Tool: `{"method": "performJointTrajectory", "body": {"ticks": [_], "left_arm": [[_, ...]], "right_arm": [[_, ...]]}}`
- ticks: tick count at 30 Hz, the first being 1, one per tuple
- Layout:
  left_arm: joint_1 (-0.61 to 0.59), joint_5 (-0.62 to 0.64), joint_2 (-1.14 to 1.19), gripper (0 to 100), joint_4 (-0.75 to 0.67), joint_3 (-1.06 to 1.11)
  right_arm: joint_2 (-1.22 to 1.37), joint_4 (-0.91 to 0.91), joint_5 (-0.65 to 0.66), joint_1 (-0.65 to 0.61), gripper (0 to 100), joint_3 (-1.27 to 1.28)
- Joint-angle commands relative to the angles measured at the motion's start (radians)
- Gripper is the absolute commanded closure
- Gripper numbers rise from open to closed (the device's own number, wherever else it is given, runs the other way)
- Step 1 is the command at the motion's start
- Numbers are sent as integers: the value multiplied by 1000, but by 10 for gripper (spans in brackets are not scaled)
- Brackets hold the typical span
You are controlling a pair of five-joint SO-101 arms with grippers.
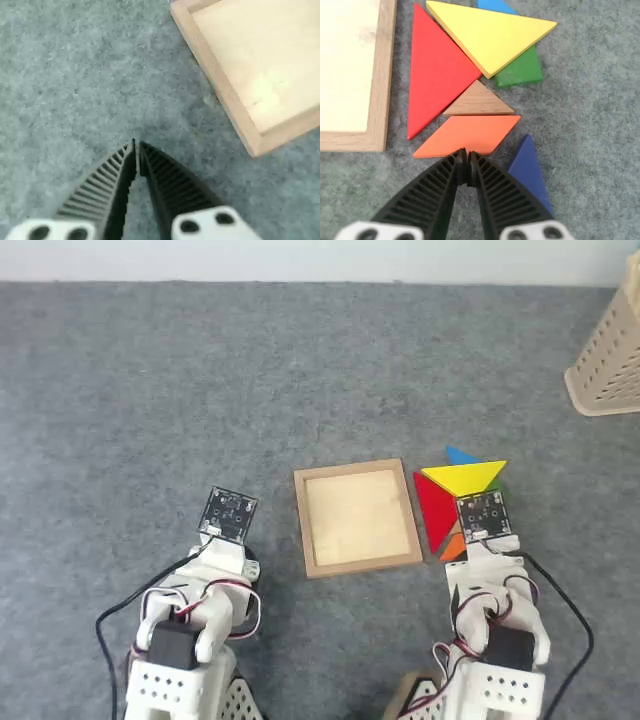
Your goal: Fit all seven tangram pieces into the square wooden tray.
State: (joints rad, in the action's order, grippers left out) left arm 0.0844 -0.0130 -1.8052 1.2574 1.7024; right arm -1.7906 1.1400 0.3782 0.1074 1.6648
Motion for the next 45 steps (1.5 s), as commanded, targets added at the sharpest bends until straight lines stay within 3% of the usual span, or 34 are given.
{"method": "performJointTrajectory", "body": {"ticks": [1,25,36,41,45], "left_arm": [[-6,9,-20,988,6,-18],[-6,9,-20,988,6,-18],[-6,9,-20,988,6,-18],[-6,9,-20,988,6,-18],[-6,9,-20,988,6,-18]], "right_arm": [[-4,-21,18,-1,989,18],[-7,-25,18,2,991,17],[-21,47,25,91,986,-28],[-16,61,64,108,841,-40],[-13,116,91,116,872,-133]]}}
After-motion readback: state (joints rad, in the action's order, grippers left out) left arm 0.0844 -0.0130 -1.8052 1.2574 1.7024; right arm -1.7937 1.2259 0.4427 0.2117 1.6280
